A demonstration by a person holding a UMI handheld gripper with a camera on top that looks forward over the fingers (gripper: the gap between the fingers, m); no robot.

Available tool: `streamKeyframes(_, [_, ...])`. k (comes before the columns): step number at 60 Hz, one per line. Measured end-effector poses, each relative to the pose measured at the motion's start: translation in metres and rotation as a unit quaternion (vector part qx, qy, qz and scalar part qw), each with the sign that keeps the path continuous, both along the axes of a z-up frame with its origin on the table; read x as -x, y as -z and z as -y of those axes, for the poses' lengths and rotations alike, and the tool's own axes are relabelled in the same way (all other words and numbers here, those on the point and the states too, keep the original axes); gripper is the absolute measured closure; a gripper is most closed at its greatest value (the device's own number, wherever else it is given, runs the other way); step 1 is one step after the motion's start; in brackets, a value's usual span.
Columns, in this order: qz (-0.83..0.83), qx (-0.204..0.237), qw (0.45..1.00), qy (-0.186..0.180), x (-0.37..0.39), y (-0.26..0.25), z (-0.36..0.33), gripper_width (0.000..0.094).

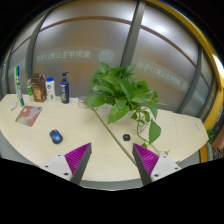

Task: Arrange mouse

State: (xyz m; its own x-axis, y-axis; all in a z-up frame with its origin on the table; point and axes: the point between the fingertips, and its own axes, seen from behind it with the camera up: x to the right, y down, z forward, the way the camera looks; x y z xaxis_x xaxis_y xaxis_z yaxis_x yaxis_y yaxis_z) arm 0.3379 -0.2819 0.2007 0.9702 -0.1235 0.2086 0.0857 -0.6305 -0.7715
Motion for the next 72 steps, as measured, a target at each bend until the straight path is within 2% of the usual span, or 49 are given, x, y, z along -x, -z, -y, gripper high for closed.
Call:
streamKeyframes(8, [0.0, 0.008, 1.0, 0.012, 0.011, 0.011, 0.019, 0.0088])
streamKeyframes(20, [-0.008, 0.024, 0.999, 0.032, 0.058, 0.055, 0.058, 0.0088])
streamKeyframes(30, [-0.038, 0.042, 0.998, 0.014, 0.132, 0.111, 0.056, 0.009])
streamKeyframes(41, [-0.041, 0.038, 0.998, -0.027, 0.189, 0.155, -0.008, 0.0089])
streamKeyframes(53, [-0.035, 0.043, 0.996, -0.064, 0.216, 0.196, -0.092, 0.0089])
streamKeyframes(67, [-0.056, 0.046, 0.994, -0.084, 0.224, 0.209, -0.155, 0.0092])
streamKeyframes(72, [-0.063, 0.046, 0.994, -0.078, 0.221, 0.212, -0.169, 0.0106])
